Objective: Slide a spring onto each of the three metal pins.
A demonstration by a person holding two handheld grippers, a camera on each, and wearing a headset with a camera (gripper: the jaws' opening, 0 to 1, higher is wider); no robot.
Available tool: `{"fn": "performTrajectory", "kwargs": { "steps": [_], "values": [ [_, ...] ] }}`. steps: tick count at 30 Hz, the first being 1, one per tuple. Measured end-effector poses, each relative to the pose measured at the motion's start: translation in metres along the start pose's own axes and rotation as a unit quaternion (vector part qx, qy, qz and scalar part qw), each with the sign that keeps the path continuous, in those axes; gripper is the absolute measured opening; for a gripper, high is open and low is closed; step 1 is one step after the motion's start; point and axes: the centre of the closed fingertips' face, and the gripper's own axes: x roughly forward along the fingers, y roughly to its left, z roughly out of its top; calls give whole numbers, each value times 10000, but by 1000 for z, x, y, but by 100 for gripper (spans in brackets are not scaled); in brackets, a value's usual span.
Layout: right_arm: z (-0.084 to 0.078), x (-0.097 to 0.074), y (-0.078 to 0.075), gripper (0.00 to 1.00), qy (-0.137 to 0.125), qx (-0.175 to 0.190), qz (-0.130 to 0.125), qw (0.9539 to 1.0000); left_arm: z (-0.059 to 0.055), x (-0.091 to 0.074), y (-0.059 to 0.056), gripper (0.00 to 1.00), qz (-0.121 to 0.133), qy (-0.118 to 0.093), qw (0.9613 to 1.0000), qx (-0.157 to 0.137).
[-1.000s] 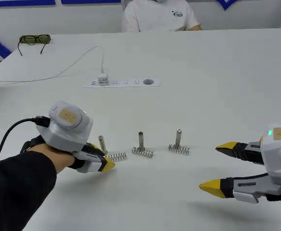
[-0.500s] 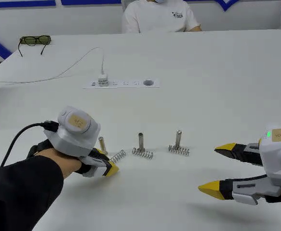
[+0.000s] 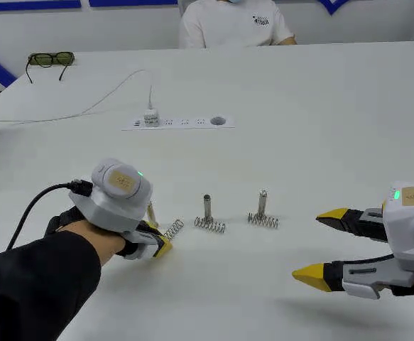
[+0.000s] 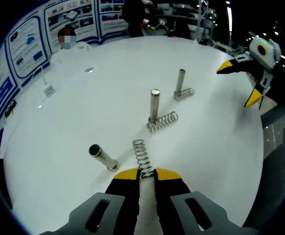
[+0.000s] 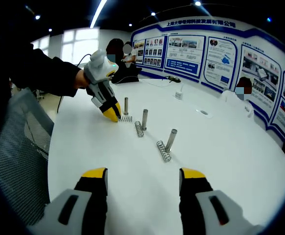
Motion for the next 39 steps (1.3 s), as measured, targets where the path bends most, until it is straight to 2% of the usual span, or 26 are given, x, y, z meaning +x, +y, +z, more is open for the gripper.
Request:
{"fn": "performTrajectory", "kwargs": {
  "steps": [3,6,12,17,23,27,31,33,37,39],
  "values": [
    [3,0,1,60,-11,-34,18,10000,-1,-5,-5,11,-107,-23,9999,15],
    [6,1,6,58,-23,-65,99,9999,0,-13,-14,10,-271,-95,9995,156],
    [21,5,24,51,-147,-40,486,9987,1,-25,-35,10,-612,-248,9968,449],
    [23,10,36,42,-74,-68,779,9969,6,-31,-48,10,-811,-352,9945,570],
    [35,17,51,33,-97,-62,1228,9924,9,-38,-68,10,-1140,-493,9880,917],
    [50,24,60,31,-220,-31,1468,9889,12,-42,-77,10,-1293,-610,9846,1005],
    [57,30,65,30,-259,-65,1630,9863,18,-47,-86,10,-1426,-746,9803,1142],
    [61,32,67,29,-296,-23,1714,9848,21,-50,-91,10,-1512,-837,9772,1231],
    [67,33,71,27,-396,93,1832,9822,30,-58,-106,10,-1732,-1081,9682,1443],
    [70,32,74,27,-467,208,1923,9800,33,-60,-110,10,-1775,-1146,9655,1522]
  ]
}}
